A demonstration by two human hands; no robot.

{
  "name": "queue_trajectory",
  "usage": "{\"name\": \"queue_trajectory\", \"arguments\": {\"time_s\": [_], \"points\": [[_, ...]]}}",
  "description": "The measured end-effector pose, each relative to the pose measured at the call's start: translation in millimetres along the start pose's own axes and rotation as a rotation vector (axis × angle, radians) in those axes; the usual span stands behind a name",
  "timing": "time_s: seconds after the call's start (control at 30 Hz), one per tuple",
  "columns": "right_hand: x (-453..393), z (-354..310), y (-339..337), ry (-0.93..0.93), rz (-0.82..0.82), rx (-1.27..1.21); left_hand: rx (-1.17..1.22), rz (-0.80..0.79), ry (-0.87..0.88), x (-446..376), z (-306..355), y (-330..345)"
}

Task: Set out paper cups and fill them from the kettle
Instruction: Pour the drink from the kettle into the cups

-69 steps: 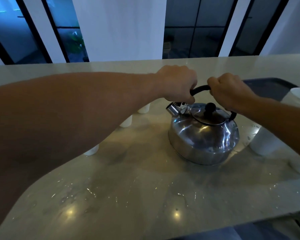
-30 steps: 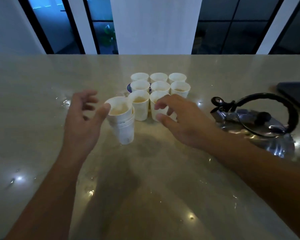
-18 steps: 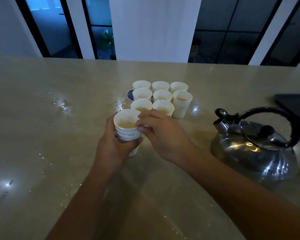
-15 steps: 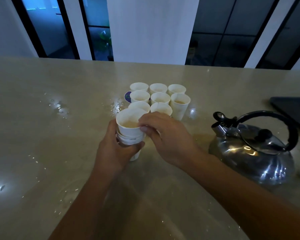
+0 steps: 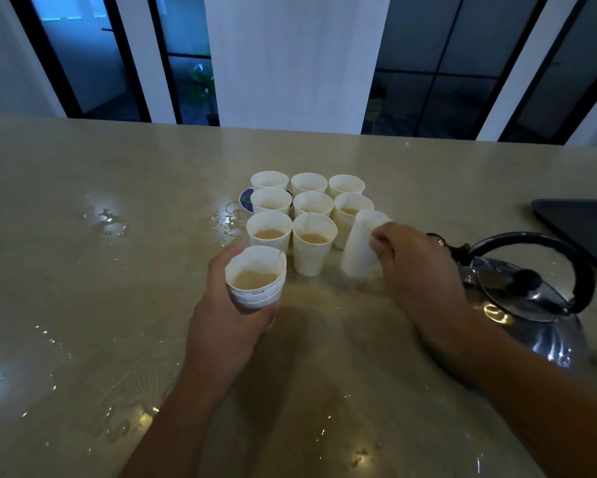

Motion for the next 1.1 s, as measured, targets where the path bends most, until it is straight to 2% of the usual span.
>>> {"name": "queue_trajectory", "arguments": {"time_s": [0.13,0.4,0.73,0.9,1.03,1.1], "points": [[-2.6,1.1,17.9,-0.025,-0.088,0.070,0.003,-0.008,-0.011,0.0,0.2,3.9],[-14.8,-2.8,28.2,-0.048,-0.109,0.076,-0.006,-0.010,-0.017,-1.1,5.7,20.5],[-12.3,-6.6,11.3,-0.049,-0.215,0.032,-0.013,0.039,-0.018,2.9,18.9,23.6],[2.4,-7.4,-39.9,-0.137,-0.063,0.008,-0.235,0.102,0.209,16.3,76.0,20.5],[8.1,22.7,-80.5,-0.124,0.100,-0.032,-0.273,0.007,0.402,13.5,121.7,51.8],[3.6,51.8,-89.9,-0.066,0.108,0.020,-0.251,-0.069,0.439,8.4,130.5,75.4]]}}
Point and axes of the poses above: each hand's wrist, its own x-axis away from the middle knuckle, its own y-axis out of the palm, z = x × y, the point moved 3 cm from there along -x, towards the middle knuckle, and after that the axes turned 11 degrees about x, right-handed, at the moved point
